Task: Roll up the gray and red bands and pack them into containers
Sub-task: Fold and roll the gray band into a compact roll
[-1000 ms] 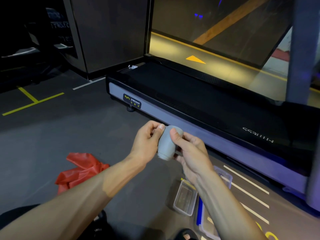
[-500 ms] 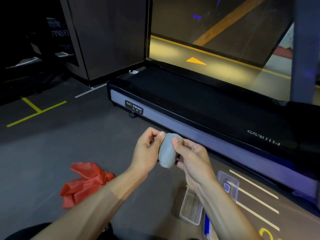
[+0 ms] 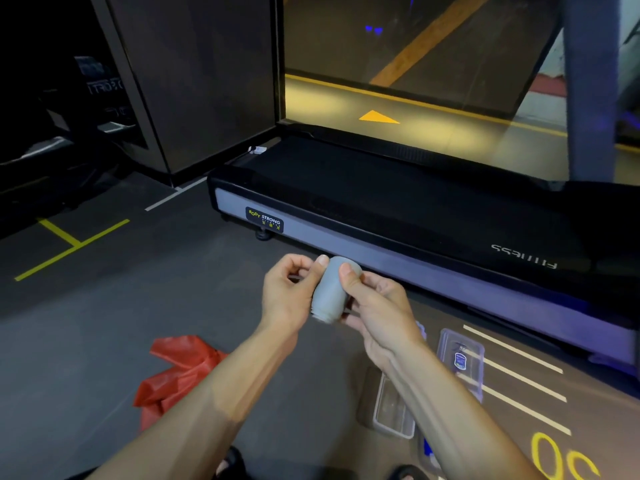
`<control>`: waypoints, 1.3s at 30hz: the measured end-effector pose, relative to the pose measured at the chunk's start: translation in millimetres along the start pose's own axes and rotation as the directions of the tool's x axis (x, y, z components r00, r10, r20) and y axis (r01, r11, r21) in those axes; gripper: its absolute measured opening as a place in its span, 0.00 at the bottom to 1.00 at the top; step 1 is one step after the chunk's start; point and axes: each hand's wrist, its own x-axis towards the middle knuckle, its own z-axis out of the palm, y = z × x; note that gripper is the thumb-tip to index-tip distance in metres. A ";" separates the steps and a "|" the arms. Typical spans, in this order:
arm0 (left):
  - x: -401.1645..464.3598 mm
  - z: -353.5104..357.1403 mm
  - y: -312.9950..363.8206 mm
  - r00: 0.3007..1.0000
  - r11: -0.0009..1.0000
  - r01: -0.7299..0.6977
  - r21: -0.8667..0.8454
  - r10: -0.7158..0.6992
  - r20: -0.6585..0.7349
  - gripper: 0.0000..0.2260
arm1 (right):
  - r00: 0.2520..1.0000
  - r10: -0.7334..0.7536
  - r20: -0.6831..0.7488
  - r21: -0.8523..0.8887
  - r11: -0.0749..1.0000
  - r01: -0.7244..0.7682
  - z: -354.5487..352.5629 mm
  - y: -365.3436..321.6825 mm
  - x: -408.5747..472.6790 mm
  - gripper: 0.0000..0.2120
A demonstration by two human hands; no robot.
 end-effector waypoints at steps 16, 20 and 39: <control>-38.4 10.5 23.0 0.806 0.960 -0.221 0.174 0.079 0.586 0.18 | 0.976 -0.083 -0.202 -0.039 0.996 0.077 -32.2 -17.4 -28.8 0.15; -46.3 14.9 30.3 0.870 0.996 0.020 -0.087 0.025 0.493 0.14 | 0.999 -0.012 0.051 0.132 0.991 0.005 -44.2 -31.4 -36.8 0.15; -29.4 93.9 -0.7 0.735 0.954 -0.111 0.280 -0.111 0.669 0.09 | 1.000 -0.018 0.019 -0.101 0.995 0.020 -154.3 -26.3 8.1 0.26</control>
